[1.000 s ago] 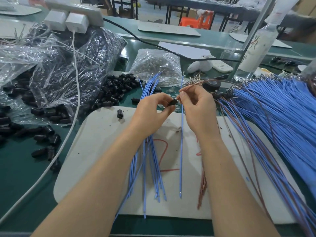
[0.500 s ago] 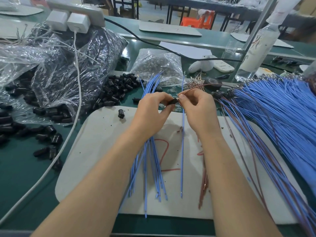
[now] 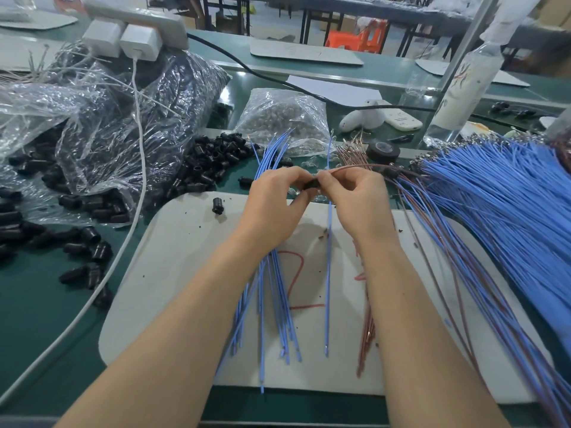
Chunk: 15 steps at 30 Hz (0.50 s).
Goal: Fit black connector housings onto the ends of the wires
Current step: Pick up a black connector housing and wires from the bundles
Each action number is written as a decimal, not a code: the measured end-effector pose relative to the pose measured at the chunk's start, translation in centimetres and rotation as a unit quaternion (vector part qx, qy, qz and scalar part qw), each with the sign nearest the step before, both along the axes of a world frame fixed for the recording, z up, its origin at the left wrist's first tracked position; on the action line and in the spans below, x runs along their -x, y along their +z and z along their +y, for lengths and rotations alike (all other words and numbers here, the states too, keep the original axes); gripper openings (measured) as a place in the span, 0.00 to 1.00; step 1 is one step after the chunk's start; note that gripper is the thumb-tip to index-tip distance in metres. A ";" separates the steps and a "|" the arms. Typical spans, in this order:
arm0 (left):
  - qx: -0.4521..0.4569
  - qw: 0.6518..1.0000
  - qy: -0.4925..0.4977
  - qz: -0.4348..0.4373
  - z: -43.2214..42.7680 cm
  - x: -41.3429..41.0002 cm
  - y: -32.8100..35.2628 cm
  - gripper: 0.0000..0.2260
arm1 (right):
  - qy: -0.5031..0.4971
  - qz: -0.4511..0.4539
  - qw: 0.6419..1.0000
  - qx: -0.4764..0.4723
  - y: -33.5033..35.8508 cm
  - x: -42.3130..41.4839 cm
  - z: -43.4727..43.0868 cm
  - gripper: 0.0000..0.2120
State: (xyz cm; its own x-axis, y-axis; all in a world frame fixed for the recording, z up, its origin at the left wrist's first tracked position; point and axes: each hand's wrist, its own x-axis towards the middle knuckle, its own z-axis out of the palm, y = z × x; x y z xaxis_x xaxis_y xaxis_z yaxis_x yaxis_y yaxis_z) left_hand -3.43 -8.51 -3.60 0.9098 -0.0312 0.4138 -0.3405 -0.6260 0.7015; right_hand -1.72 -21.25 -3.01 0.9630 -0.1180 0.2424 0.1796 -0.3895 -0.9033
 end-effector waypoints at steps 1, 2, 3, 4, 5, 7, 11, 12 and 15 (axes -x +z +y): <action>0.000 1.000 -0.001 0.000 0.0 0.0 0.0 0.07 | 0.003 0.007 1.000 0.007 -0.1 0.0 0.1 0.06; 0.000 1.000 -0.002 0.001 0.0 0.0 0.0 0.07 | 0.003 0.011 1.000 0.008 -0.1 0.0 0.1 0.06; 0.002 1.000 -0.001 0.001 0.0 0.0 0.0 0.07 | 0.005 0.012 1.000 0.001 -0.1 0.1 0.2 0.06; 0.004 1.000 0.002 -0.001 0.0 -0.1 -0.1 0.07 | 0.005 0.011 1.000 -0.018 0.0 0.1 0.2 0.07; 0.008 1.000 0.005 -0.004 0.1 -0.1 -0.1 0.07 | 0.001 0.010 0.999 -0.044 0.1 0.2 0.3 0.08; 0.013 1.000 0.005 -0.008 0.0 -0.1 0.0 0.07 | -0.005 0.013 0.996 -0.091 0.3 0.3 0.3 0.11; 0.024 0.999 -0.011 -0.037 -0.3 0.1 0.1 0.07 | 0.047 0.049 0.996 -0.053 0.3 0.7 1.3 0.13; 0.054 0.998 -0.013 -0.029 -0.3 0.0 0.2 0.07 | 0.068 0.060 0.993 -0.081 0.5 0.9 1.6 0.13; 0.300 0.951 -0.020 0.068 0.1 -0.4 0.8 0.04 | 0.109 0.039 0.986 -0.120 1.0 1.5 2.3 0.10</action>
